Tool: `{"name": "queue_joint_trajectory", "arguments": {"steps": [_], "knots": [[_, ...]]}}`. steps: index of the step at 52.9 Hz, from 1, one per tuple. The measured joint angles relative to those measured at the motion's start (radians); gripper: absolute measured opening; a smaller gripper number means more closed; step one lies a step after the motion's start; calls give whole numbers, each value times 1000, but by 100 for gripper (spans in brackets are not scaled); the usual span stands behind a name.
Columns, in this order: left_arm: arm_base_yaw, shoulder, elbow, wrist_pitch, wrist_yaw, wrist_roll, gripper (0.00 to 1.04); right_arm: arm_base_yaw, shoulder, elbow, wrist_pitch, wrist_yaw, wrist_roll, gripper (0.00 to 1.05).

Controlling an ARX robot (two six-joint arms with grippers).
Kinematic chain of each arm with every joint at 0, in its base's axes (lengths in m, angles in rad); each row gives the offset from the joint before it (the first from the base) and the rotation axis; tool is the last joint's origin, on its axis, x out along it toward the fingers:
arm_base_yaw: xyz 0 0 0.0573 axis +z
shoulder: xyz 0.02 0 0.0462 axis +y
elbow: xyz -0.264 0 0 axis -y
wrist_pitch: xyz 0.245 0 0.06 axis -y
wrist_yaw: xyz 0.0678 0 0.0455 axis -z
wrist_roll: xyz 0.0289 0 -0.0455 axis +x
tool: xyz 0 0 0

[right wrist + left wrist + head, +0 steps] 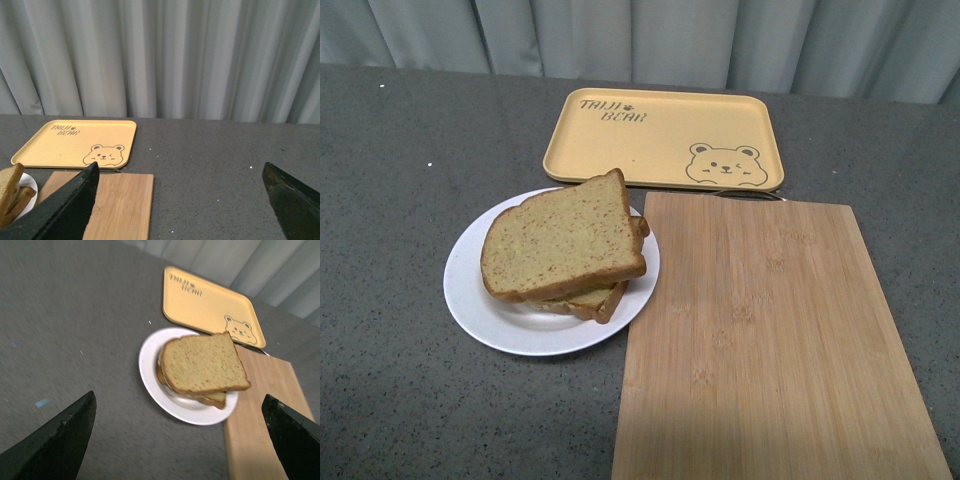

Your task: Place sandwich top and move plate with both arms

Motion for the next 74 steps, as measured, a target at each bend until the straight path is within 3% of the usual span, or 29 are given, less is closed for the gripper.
{"name": "queue_joint_trajectory", "arguments": {"steps": [14, 25, 56, 66, 74], "knots": [[-61, 694, 114, 347, 69, -330, 98, 0, 0, 0, 0, 0, 0, 95], [-80, 1083, 197, 455, 118, -486, 98, 0, 0, 0, 0, 0, 0, 95], [-74, 1454, 375, 520, 170, -627, 98, 0, 0, 0, 0, 0, 0, 95], [-59, 1539, 428, 527, 184, -679, 59, 0, 0, 0, 0, 0, 0, 95], [-58, 1595, 461, 533, 196, -701, 38, 0, 0, 0, 0, 0, 0, 95]]}}
